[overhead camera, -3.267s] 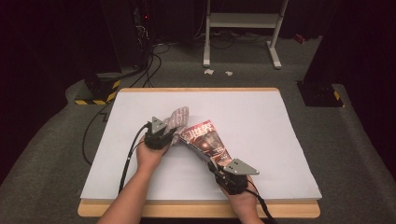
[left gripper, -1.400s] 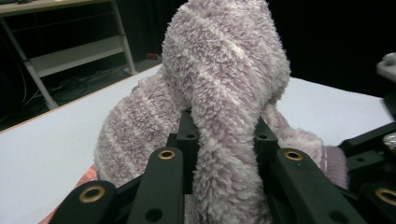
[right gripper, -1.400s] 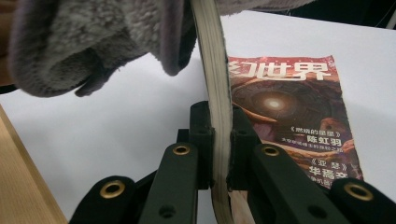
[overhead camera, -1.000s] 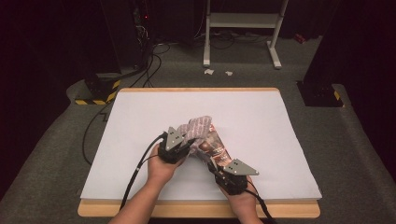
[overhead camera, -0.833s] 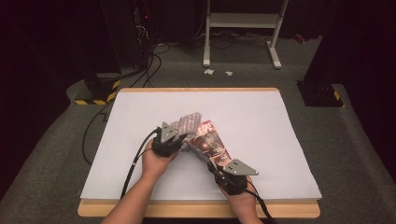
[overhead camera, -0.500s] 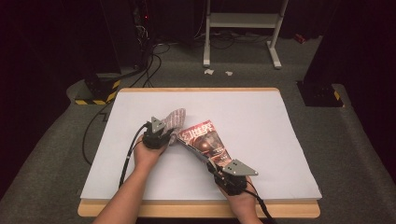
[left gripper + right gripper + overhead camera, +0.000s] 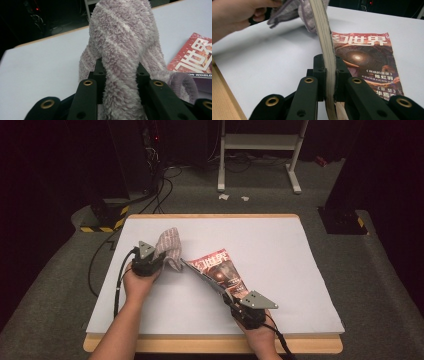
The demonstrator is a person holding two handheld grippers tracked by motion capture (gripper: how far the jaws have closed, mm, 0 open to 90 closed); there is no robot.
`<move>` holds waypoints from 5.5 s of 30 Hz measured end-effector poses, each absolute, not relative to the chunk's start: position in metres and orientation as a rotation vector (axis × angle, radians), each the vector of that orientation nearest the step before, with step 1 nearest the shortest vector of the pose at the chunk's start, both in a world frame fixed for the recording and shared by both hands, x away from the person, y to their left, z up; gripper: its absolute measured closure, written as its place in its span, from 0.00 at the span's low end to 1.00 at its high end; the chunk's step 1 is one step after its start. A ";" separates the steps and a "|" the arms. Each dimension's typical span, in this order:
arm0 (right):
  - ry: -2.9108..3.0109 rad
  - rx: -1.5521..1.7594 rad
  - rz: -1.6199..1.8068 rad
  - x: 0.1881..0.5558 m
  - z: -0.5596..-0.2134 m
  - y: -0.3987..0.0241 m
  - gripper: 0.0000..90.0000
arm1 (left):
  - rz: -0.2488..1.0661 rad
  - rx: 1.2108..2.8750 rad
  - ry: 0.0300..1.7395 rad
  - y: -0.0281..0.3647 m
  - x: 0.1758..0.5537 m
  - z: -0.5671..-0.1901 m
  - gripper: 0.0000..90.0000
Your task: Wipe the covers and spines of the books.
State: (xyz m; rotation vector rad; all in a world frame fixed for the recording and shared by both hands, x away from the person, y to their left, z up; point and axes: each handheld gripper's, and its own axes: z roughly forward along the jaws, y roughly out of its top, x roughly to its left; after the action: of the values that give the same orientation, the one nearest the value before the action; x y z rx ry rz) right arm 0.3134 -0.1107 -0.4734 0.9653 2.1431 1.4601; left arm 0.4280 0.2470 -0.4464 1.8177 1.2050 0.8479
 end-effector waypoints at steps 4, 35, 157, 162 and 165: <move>2.140 0.968 1.462 0.314 -0.472 -0.111 0.93 | 0.896 1.841 1.211 0.258 0.419 -0.445 0.79; 2.101 0.972 1.474 0.314 -0.467 -0.111 0.93 | 0.671 1.768 1.145 0.254 0.353 -0.466 0.40; 1.989 1.599 1.000 0.400 -0.501 -0.232 0.42 | 0.503 1.898 0.998 0.221 0.334 -0.491 0.29; 2.029 1.547 1.016 0.384 -0.502 -0.218 0.44 | 0.499 1.905 0.983 0.218 0.333 -0.490 0.30; 2.060 1.521 1.037 0.373 -0.503 -0.209 0.45 | 0.486 1.912 0.965 0.213 0.333 -0.490 0.30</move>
State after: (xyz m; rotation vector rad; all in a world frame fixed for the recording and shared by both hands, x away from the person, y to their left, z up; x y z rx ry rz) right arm 0.3727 -0.2093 -0.5027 1.5214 2.0602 1.0365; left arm 0.3326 0.2130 -0.4902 1.9124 0.9655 0.4861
